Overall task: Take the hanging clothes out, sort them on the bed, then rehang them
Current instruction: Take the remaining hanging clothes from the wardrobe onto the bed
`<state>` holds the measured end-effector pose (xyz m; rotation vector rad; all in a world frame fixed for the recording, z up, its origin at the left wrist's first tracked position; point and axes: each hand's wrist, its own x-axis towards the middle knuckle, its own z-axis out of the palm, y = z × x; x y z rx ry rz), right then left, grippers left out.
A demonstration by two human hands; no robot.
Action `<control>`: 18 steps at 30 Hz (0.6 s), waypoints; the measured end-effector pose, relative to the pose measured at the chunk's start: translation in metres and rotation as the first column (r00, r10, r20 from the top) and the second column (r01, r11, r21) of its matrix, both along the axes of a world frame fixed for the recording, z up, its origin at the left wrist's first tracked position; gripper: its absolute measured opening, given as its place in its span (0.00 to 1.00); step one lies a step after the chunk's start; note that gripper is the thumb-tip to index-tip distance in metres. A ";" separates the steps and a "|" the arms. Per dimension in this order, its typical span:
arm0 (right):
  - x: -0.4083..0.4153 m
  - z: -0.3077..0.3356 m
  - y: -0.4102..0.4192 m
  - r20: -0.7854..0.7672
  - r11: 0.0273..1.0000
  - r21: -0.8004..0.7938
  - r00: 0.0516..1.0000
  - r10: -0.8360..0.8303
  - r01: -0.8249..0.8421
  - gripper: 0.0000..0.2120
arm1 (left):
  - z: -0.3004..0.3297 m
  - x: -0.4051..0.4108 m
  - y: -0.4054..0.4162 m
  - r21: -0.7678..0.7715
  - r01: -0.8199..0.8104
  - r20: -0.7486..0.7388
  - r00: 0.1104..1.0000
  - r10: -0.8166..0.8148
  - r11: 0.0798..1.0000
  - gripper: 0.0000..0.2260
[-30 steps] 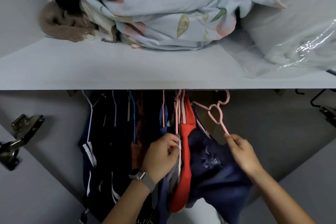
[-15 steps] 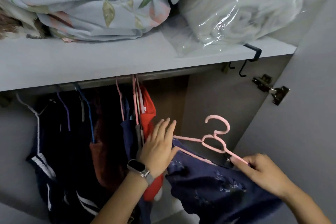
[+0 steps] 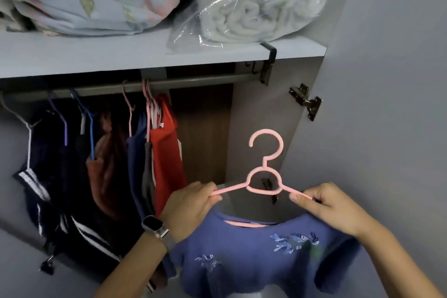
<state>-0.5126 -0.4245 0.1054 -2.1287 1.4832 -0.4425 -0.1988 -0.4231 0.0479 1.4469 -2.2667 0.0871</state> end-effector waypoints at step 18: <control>0.085 -0.032 -0.003 0.132 0.893 -0.180 0.890 0.437 -0.412 0.13 | 0.024 0.064 0.106 0.041 -0.355 -0.270 0.896 0.353 0.934 0.16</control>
